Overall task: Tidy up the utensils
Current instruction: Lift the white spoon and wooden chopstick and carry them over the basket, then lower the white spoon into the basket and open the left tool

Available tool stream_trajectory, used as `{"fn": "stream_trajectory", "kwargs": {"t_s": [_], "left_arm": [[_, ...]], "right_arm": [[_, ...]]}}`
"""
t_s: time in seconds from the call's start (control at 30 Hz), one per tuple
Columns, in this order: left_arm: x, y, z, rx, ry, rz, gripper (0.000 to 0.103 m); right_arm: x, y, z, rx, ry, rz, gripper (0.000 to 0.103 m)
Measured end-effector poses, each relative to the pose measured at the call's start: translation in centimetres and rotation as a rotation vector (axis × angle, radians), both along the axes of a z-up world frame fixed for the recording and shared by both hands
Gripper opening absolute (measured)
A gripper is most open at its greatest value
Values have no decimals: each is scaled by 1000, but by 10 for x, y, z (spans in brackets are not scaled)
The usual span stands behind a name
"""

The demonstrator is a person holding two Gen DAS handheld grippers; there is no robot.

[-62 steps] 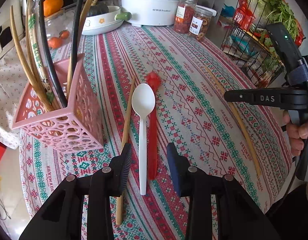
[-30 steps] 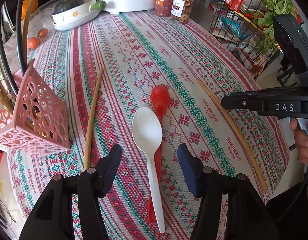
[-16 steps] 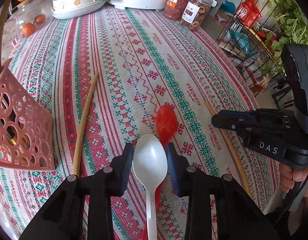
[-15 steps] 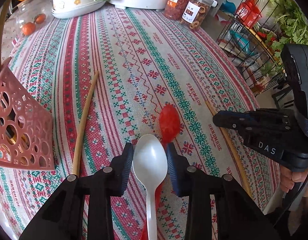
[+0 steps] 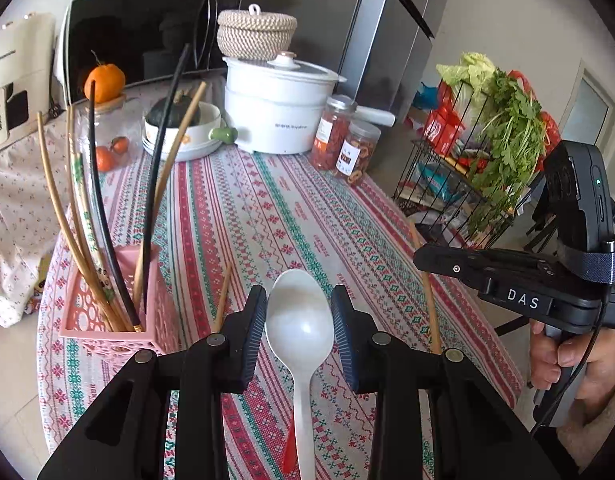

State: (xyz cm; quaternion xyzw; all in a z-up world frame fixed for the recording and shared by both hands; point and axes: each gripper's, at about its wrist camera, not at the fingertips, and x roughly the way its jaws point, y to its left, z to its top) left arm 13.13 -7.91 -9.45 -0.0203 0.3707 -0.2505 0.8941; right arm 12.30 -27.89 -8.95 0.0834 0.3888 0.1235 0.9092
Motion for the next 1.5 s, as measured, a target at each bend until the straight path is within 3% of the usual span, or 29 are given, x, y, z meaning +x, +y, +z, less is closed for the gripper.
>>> {"fn": "stream_trajectory", "kwargs": {"t_s": [0.3, 0.53, 0.67, 0.97, 1.2, 1.23, 1.27, 1.33, 1.5], "left_arm": [[-24, 63, 71, -130, -330, 169, 35], [-12, 94, 81, -146, -509, 343, 35], [1, 100, 74, -141, -571, 417, 35], [29, 87, 36, -34, -575, 449, 36], [44, 85, 17, -26, -463, 433, 38], [46, 86, 16, -31, -433, 431, 44], [48, 88, 16, -38, -408, 425, 57], [45, 91, 17, -56, -385, 424, 67], [36, 102, 28, -42, -299, 400, 76]], "right_arm": [[-21, 24, 55, 7, -240, 6, 6], [-20, 40, 66, 23, -284, 14, 6], [-15, 47, 64, 27, -277, 21, 6], [-10, 54, 63, 35, -271, 26, 6], [-11, 58, 69, 51, -285, 39, 6], [-12, 60, 71, 54, -291, 43, 6], [-13, 62, 74, 58, -297, 47, 6], [-15, 65, 79, 68, -310, 54, 6], [-20, 74, 98, 113, -358, 79, 6]]}}
